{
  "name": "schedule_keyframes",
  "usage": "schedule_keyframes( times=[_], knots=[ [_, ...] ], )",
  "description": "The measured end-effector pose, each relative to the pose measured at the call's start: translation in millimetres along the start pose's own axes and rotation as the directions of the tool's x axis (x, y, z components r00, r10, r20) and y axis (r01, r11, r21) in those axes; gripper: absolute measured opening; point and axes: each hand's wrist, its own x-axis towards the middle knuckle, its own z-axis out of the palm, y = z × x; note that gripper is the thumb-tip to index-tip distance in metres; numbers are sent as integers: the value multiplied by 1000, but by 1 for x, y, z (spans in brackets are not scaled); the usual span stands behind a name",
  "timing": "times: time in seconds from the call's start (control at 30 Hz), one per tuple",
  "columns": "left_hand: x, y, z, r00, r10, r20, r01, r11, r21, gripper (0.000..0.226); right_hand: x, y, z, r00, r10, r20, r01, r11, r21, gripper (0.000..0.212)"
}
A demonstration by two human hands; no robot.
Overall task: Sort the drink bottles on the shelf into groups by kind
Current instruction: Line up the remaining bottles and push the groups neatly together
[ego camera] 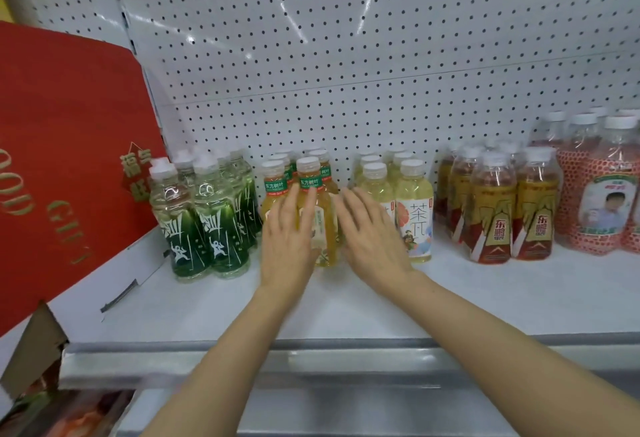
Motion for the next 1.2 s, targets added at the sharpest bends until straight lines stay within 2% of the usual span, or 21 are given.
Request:
schedule_keyframes(
  times=[0.13, 0.33, 0.47, 0.6, 0.67, 0.77, 0.87, 0.93, 1.07, 1.2],
  knots=[
    [-7, -39, 6, 990, -106, 89, 101, 993, 54, 117, 7, -30, 17, 991, -102, 90, 101, 995, 14, 78],
    [5, -38, 14, 989, -103, 101, 104, 995, 0, 102, 18, -32, 26, 982, -127, 140, 133, 990, -39, 68],
    [2, -37, 16, 988, -104, 116, 109, 994, -33, 107, 19, -28, 29, 985, -142, 102, 146, 989, -33, 64],
    [-2, -47, 6, 990, -21, 138, 28, 998, -48, 112, 18, -31, 27, 985, -128, 120, 131, 991, -16, 72],
    [-5, -58, -5, 997, -18, 74, 19, 1000, -12, 109, 17, -27, 24, 990, -103, 101, 107, 994, -30, 72],
    [-10, -88, -16, 992, -122, -16, 123, 988, 89, 110, 4, -8, 14, 1000, 6, 30, -6, 1000, -30, 68],
    [-13, -112, -17, 975, -222, 17, 218, 967, 129, 120, -17, 21, 3, 988, 116, -100, -124, 990, -71, 68],
    [-14, -116, -14, 963, -266, 38, 261, 959, 109, 127, -24, 39, -4, 977, 171, -125, -184, 978, -100, 71],
    [-13, -112, -6, 950, -308, 61, 302, 950, 83, 128, -29, 58, -2, 961, 275, -24, -276, 954, -120, 74],
    [-12, -109, -13, 944, -316, 94, 315, 949, 29, 129, -33, 64, -6, 963, 265, 46, -260, 961, -93, 66]
  ],
)
